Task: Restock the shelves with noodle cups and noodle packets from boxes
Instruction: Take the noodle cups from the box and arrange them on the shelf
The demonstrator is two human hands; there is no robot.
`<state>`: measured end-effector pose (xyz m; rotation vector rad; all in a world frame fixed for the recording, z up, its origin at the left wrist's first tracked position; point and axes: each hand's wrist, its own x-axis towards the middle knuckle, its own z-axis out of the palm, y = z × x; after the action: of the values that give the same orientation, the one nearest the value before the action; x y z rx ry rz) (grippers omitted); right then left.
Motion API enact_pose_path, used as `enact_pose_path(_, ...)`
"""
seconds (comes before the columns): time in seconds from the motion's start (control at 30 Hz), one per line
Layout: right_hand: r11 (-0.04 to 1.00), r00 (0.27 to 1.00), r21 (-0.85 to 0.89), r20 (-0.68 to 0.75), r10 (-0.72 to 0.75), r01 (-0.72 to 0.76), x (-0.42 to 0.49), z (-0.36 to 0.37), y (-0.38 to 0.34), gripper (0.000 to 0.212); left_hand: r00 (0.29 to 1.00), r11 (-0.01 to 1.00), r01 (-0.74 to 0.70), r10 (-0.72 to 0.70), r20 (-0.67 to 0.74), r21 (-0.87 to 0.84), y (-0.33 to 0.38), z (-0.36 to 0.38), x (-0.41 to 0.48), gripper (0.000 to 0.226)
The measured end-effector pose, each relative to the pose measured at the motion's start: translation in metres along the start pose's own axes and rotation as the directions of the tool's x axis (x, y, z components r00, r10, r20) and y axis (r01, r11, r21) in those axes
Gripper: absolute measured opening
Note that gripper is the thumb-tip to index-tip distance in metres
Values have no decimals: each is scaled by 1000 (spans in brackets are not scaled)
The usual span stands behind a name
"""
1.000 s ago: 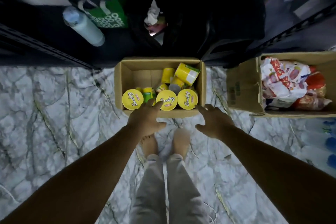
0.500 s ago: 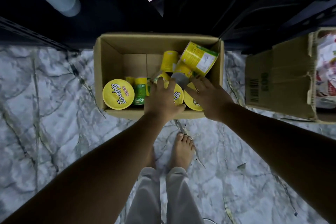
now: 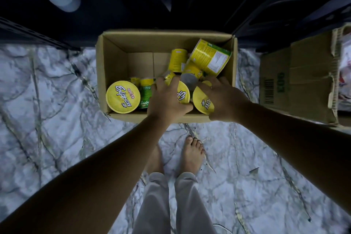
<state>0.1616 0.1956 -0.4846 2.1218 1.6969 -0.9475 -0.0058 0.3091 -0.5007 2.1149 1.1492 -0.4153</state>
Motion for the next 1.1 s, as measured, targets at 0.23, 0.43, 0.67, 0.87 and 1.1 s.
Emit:
enact_pose_path(0.23, 851, 929, 502, -220, 298, -154, -31, 2, -13, 118, 995, 995, -81, 77, -68, -56, -18, -46, -18, 95)
enact_pose_path(0.43, 767, 915, 640, -278, 294, -52, -26, -4, -49, 110, 993, 992, -120, 120, -20, 30, -36, -69, -28, 96)
enact_pose_path(0.67, 742, 943, 666, -191, 272, -79, -11, 11, -72, 109, 978, 968, -196, 183, 96, 158, -48, -58, -27, 114)
enact_pose_path(0.87, 756, 936, 648, -206, 287, -89, -11, 2, -73, 108, 980, 967, -197, 189, 62, 160, -48, -54, -20, 108)
enact_pose_path(1.1, 780, 934, 622, -230, 272, -74, -43, -5, -82, 109, 961, 946, -270, 275, 0, 181, -51, -65, -47, 108)
